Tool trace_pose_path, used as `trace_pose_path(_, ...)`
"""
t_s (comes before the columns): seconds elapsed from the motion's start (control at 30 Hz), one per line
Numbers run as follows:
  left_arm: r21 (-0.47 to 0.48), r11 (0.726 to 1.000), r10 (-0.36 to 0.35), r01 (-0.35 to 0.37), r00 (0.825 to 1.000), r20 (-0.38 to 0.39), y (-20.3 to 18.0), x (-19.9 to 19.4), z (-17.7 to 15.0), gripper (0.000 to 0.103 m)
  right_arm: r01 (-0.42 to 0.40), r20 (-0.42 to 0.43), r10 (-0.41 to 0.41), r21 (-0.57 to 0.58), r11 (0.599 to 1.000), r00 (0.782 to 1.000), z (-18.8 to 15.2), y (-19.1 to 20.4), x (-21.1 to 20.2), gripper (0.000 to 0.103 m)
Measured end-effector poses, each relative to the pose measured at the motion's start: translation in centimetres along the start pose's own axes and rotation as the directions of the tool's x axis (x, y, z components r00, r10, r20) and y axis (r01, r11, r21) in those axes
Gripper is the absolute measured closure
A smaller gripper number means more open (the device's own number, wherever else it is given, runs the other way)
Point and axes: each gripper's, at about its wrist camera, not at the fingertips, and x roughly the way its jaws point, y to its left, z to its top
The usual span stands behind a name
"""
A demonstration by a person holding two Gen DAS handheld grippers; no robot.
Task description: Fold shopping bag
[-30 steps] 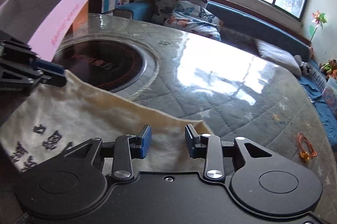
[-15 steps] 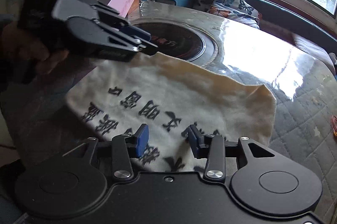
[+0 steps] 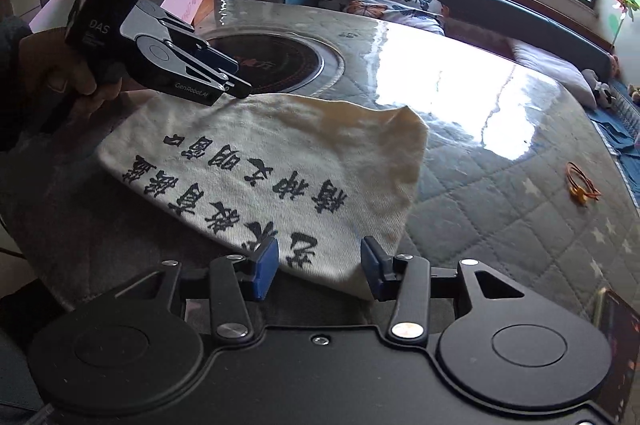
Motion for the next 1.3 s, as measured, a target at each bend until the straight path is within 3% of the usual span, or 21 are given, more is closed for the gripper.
trace_pose_path(0.27, 0.015, 1.0, -0.022, 0.023, 0.999, -0.036, 0.2, -0.3, 0.1, 0.071, 0.056, -0.036, -0.06, -0.097, 0.994, 0.998, -0.9, 0.4, 0.1, 0.053)
trace_pose_path(0.5, 0.011, 0.999, -0.039, 0.04, 0.998, -0.052, 0.3, -0.9, 0.0, 0.072, 0.067, -0.048, -0.071, -0.079, 0.995, 0.996, -0.4, -1.1, 1.1, 0.05)
trace_pose_path(0.87, 0.036, 0.997, -0.069, 0.071, 0.996, -0.062, -0.6, -2.8, -1.0, 0.058, 0.16, -0.042, -0.163, -0.061, 0.985, 0.986, 1.6, -4.1, 3.8, 0.049)
trace_pose_path(1.07, 0.001, 0.996, -0.087, 0.088, 0.994, -0.066, -1.2, -3.8, -1.4, 0.057, 0.185, -0.037, -0.187, -0.05, 0.982, 0.982, 1.6, -4.8, 4.3, 0.049)
trace_pose_path(1.3, -0.015, 0.987, -0.158, 0.158, 0.985, -0.074, -2.4, -5.9, -3.2, 0.057, 0.194, -0.044, -0.195, -0.021, 0.981, 0.98, 1.9, -5.0, 4.5, 0.048)
